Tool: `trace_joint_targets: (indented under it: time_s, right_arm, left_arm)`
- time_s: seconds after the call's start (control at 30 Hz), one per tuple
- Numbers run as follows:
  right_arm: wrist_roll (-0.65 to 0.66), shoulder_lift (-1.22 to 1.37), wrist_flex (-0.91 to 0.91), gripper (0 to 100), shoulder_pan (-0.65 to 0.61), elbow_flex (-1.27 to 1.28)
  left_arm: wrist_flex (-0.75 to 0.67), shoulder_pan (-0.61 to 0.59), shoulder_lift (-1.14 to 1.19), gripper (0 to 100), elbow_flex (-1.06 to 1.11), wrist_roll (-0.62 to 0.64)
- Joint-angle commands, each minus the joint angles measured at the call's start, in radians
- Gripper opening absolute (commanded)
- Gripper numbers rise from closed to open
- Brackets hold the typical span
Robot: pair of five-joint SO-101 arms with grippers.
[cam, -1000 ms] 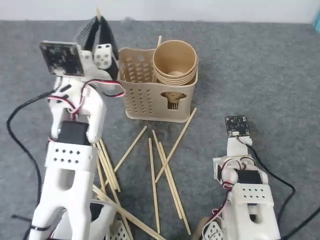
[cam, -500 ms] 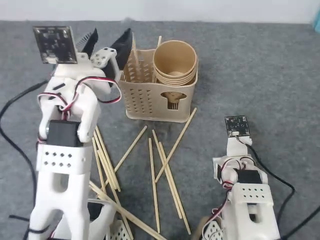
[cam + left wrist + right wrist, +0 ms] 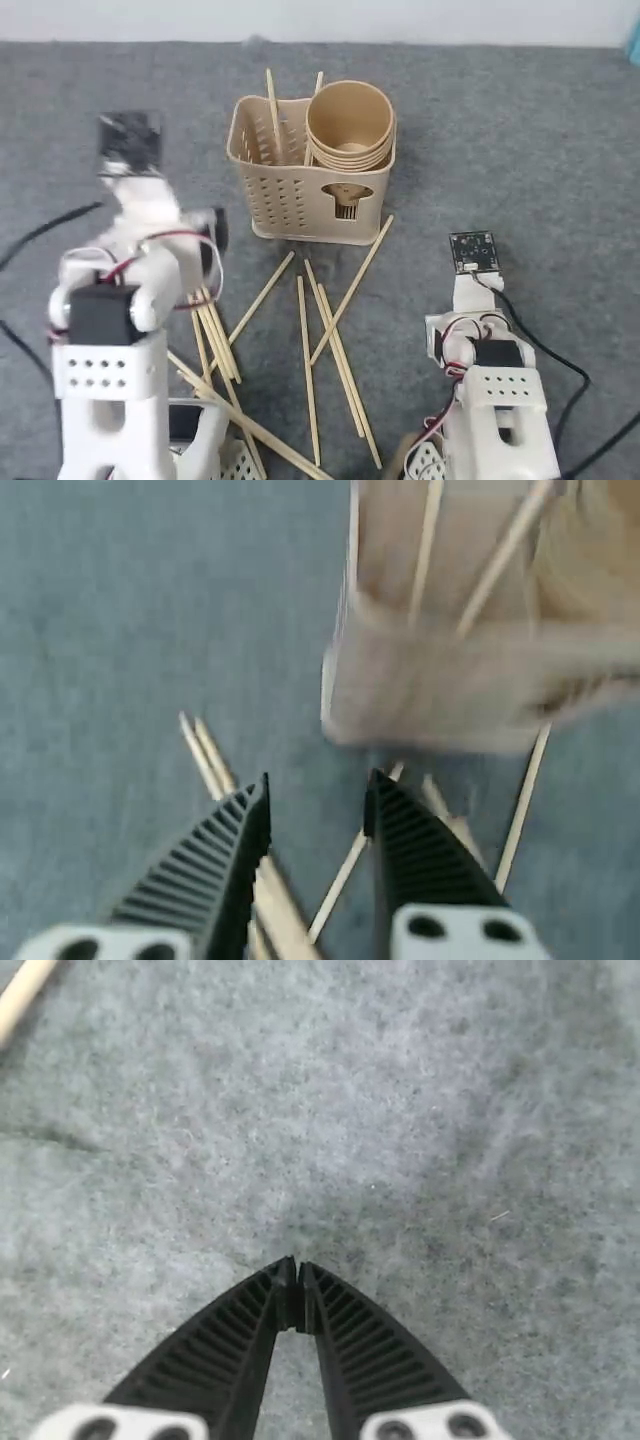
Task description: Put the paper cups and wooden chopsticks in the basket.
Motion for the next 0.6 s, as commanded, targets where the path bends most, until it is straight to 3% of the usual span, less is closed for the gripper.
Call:
trace_joint_targets:
  time_s: [0.0, 0.3, 0.57]
  right_arm:
    - [0.018, -0.022, 0.008, 0.6, -0.001, -0.014]
    - [0.017, -0.022, 0.008, 0.6, -0.001, -0.011]
    - [0.015, -0.022, 0.008, 0.6, -0.001, -0.011]
  left_arm:
    - [0.029, -0.006, -0.011, 14, 0.18, -0.158]
    - [-0.288, 0.015, 0.094, 14, 0.512, -0.163]
    - [-0.568, 0.135, 0.269, 15, 0.604, -0.16]
